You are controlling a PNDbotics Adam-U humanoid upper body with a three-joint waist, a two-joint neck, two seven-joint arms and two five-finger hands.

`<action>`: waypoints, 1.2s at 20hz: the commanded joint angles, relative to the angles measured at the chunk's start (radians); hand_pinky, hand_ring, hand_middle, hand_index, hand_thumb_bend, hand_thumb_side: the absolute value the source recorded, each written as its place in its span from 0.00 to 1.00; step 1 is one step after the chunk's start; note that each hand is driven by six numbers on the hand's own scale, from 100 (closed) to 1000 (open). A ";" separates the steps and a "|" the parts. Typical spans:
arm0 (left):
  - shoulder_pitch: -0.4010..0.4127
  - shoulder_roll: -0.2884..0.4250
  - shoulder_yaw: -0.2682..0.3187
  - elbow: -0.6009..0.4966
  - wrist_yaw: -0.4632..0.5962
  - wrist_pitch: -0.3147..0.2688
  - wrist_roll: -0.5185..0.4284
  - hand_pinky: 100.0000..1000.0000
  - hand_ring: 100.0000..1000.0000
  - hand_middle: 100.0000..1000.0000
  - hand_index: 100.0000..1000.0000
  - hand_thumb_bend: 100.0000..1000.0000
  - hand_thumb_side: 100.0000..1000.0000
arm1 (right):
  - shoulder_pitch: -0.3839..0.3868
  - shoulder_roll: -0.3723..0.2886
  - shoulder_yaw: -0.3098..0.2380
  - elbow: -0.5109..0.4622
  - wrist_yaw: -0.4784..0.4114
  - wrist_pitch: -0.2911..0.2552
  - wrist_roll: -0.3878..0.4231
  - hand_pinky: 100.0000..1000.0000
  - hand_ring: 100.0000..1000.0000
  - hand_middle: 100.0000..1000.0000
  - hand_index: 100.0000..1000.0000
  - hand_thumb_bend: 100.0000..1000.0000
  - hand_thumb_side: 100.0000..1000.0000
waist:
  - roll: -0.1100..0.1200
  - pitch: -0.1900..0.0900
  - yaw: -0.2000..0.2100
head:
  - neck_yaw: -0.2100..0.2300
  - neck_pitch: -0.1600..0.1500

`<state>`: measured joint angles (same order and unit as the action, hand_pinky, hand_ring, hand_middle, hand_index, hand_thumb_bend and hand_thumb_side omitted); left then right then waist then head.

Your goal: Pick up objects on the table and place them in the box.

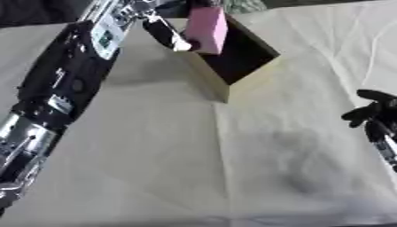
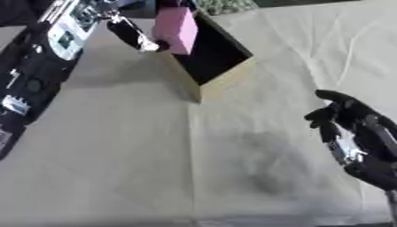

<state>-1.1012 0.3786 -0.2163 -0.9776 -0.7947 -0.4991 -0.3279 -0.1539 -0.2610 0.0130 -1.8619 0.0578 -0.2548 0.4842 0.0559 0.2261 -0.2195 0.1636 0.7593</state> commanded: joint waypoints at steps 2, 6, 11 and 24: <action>-0.038 -0.024 0.028 0.038 -0.069 -0.009 0.031 0.72 0.53 0.40 0.66 0.31 0.14 | -0.024 -0.018 0.010 -0.019 -0.018 -0.001 0.016 0.74 0.67 0.47 0.91 0.00 0.52 | 0.001 -0.004 -0.021 | 0.010 -0.019; -0.038 -0.055 0.034 0.072 -0.124 -0.021 0.047 0.72 0.55 0.43 0.69 0.34 0.16 | -0.034 -0.014 0.013 -0.020 -0.023 0.000 0.023 0.74 0.67 0.47 0.91 0.00 0.52 | 0.004 0.006 -0.043 | 0.015 -0.022; -0.028 -0.072 0.024 0.094 -0.187 -0.053 0.023 0.74 0.59 0.50 0.75 0.41 0.21 | -0.037 -0.010 0.011 -0.020 -0.023 0.002 0.025 0.74 0.67 0.47 0.91 0.00 0.52 | 0.008 0.012 -0.052 | 0.014 -0.020; -0.011 -0.039 0.035 0.028 -0.148 -0.045 0.006 0.80 0.70 0.66 0.87 0.56 0.35 | -0.021 -0.010 0.004 -0.015 -0.019 0.002 0.022 0.74 0.67 0.47 0.91 0.00 0.52 | 0.002 -0.004 -0.026 | 0.002 -0.005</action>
<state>-1.0967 0.3062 -0.1925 -0.9171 -0.9650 -0.5498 -0.3261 -0.1715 -0.2605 0.0243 -1.8621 0.0421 -0.2506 0.5059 0.0642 0.2425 -0.2431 0.1689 0.7479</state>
